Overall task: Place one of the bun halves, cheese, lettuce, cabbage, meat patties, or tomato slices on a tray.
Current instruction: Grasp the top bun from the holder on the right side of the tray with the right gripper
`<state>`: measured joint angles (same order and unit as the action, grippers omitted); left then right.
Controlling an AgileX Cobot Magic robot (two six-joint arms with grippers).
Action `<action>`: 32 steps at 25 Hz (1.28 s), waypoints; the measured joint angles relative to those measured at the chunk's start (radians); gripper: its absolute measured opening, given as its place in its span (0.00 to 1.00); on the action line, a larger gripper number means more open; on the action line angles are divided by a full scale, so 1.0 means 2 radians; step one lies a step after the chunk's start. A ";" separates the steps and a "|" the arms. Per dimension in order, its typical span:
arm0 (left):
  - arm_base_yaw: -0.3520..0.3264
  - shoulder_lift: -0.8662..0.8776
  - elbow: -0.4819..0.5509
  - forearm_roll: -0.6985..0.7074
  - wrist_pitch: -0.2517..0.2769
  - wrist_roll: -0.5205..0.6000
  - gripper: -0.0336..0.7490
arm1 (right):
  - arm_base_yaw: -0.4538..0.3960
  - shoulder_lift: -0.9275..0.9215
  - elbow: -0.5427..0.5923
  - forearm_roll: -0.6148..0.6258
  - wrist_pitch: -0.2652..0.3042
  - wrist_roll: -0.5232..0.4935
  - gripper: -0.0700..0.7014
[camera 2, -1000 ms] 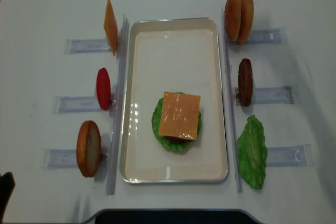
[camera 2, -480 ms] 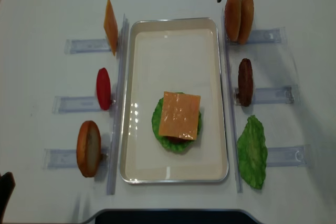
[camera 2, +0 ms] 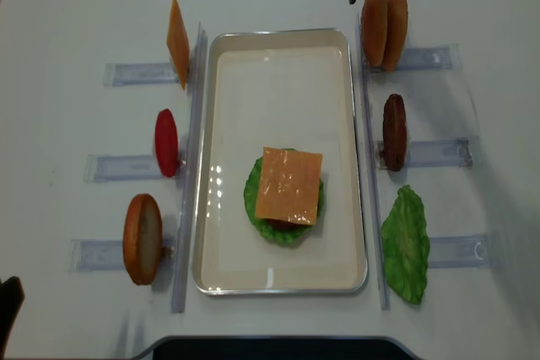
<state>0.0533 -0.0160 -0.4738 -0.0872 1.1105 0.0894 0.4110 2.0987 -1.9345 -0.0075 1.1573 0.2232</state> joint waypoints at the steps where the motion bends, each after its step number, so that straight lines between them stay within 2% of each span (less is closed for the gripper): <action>1: 0.000 0.000 0.000 0.000 0.000 0.000 0.25 | 0.000 0.000 0.000 0.000 0.000 0.000 0.71; 8: 0.000 0.000 0.000 0.000 0.000 0.000 0.25 | 0.000 0.005 0.000 0.000 0.000 0.000 0.70; 16: 0.000 0.000 0.000 0.000 0.000 0.000 0.25 | 0.000 0.029 0.000 0.000 0.015 0.000 0.70; 24: 0.000 0.000 0.000 0.000 0.000 0.000 0.25 | 0.000 0.029 0.000 0.004 -0.016 0.001 0.63; 32: 0.000 0.000 0.000 0.000 0.000 0.000 0.25 | 0.000 0.045 0.000 -0.002 -0.018 0.001 0.56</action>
<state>0.0533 -0.0160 -0.4738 -0.0872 1.1105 0.0894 0.4110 2.1891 -1.9345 -0.0110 1.1204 0.2253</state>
